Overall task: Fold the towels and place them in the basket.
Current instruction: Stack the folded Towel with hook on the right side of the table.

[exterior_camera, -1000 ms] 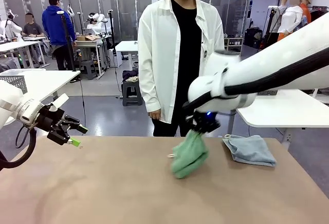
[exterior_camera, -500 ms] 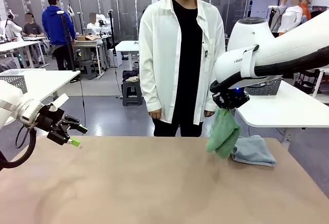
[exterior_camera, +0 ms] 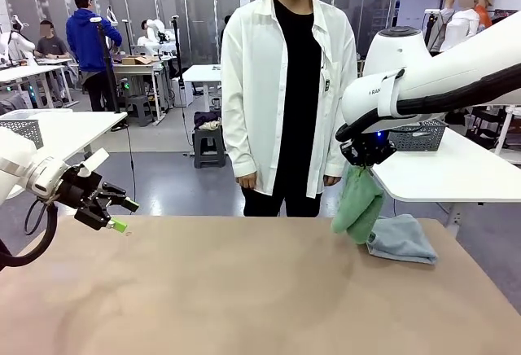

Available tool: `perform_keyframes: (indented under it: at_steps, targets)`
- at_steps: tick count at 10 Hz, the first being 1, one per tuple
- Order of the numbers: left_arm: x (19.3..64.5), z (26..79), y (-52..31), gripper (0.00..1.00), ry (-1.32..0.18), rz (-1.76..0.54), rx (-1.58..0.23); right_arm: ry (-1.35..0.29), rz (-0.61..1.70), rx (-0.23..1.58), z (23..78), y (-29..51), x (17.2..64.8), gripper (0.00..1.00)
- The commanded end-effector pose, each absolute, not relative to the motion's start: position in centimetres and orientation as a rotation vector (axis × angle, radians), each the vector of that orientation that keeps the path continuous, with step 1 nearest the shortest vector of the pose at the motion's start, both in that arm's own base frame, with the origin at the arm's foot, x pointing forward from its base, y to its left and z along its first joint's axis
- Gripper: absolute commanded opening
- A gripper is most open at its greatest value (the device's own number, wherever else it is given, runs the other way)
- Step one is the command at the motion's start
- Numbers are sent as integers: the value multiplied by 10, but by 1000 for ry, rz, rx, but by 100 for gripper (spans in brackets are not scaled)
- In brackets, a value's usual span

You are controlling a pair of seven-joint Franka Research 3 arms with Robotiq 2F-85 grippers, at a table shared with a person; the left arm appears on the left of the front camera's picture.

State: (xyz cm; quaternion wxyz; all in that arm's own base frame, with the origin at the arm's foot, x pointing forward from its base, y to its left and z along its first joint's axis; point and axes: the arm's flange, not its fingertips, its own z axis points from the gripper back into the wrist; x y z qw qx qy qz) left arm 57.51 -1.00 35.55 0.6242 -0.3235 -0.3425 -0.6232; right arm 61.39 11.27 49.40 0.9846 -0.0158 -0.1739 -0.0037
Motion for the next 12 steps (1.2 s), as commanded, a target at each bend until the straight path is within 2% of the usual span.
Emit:
perform_keyframes:
  at_steps: [1,5,6,10,11,12]
  targets:
    - [575,356,-11,98,-787,-1432,-740,-337,19,-68,492,105,634,0]
    - [575,356,-11,98,-787,-1432,-740,-328,37,-120,485,94,642,0]
    - [575,356,-11,98,-787,-1432,-740,-325,17,-68,482,100,633,0]
    - [575,356,-11,98,-787,-1432,-740,-325,17,-68,482,100,633,0]
    - [575,356,-11,98,-787,-1432,-740,-322,24,-79,480,100,635,5]
    - [575,356,-11,98,-787,-1432,-740,-255,114,-48,476,98,649,5]
